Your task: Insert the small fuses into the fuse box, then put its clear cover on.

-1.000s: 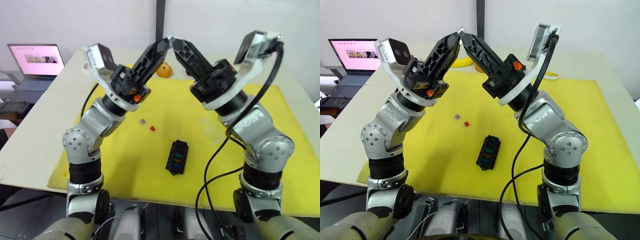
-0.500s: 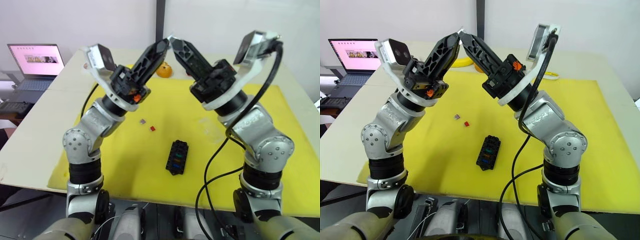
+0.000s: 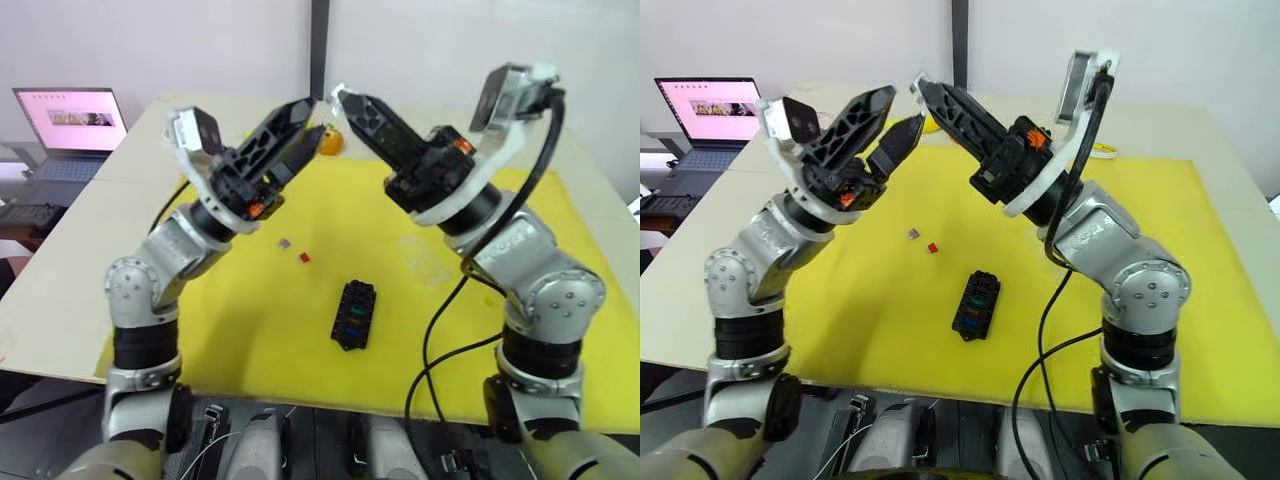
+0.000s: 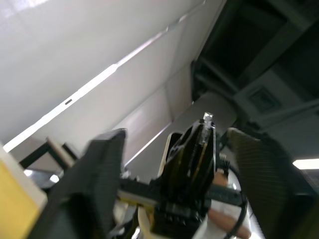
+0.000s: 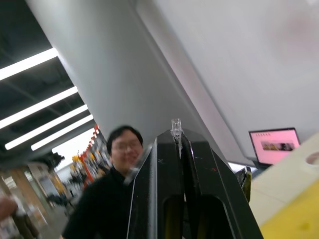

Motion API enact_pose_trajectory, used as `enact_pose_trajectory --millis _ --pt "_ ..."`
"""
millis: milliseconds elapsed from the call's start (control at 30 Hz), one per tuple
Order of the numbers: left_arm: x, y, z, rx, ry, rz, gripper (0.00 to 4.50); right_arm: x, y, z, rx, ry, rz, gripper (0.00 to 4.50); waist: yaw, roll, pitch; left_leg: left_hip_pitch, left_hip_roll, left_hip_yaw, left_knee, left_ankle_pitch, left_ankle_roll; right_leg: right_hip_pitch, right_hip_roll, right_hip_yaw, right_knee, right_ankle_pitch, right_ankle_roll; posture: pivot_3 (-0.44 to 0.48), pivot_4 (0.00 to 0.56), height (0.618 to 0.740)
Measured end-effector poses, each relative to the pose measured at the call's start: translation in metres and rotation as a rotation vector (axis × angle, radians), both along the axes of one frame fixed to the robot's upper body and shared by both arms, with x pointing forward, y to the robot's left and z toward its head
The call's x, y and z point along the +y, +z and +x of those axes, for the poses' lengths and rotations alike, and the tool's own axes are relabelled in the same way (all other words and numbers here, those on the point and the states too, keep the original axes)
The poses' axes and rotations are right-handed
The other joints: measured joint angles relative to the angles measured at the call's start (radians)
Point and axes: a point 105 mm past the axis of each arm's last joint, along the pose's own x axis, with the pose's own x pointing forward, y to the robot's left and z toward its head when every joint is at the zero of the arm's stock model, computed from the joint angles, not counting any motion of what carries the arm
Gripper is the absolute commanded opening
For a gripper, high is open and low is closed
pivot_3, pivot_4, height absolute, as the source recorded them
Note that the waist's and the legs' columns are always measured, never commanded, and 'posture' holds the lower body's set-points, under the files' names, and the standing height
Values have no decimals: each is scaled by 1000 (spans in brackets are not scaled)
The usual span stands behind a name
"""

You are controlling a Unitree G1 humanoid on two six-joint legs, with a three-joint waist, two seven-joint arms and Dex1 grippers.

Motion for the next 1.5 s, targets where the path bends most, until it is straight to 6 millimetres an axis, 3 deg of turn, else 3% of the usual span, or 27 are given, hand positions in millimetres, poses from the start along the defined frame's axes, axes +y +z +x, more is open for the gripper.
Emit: enact_pose_trajectory --millis 167,267,433,600,800,1100,1500 --pt "23 -29 -23 -101 -34 435 4476 -19 -26 3 -98 5 -349 0 -1 1 4 0 -1 1 -1 0 0 -1 2 0 -2 -2 -4 0 150 737" --pt "34 -61 -41 -224 -92 778 4476 -33 -50 6 -134 45 -540 0 1 3 5 -1 0 3 -4 0 0 -1 3 0 -8 -4 -7 0 150 737" --pt "50 -92 -48 -498 -158 1026 4476 -46 -92 7 -191 116 -732 0 7 7 8 -4 3 4 -4 -1 -1 -4 2 0 -11 -4 -8 0 150 737" --pt "53 -91 -41 -735 -135 1088 4476 -54 -127 3 -248 152 -840 0 5 8 9 -11 4 4 -3 -1 0 -9 2 0 -11 -3 -7 0 150 737" --pt "46 -87 -34 -799 -134 1068 4476 -51 -146 0 -277 148 -836 0 5 7 10 -13 5 4 0 -1 0 -11 5 0 -9 -1 -3 0 150 737" --pt "38 -95 -35 -806 -189 1046 4476 -47 -166 -2 -244 124 -812 0 5 7 10 -12 5 4 1 0 -1 -11 6 0 -5 -1 -2 0 150 737" --pt "30 -103 -31 -837 -204 1056 4476 -44 -175 0 -251 109 -834 0 5 7 10 -11 4 4 1 0 -1 -10 6 0 -4 -1 -2 0 150 737"
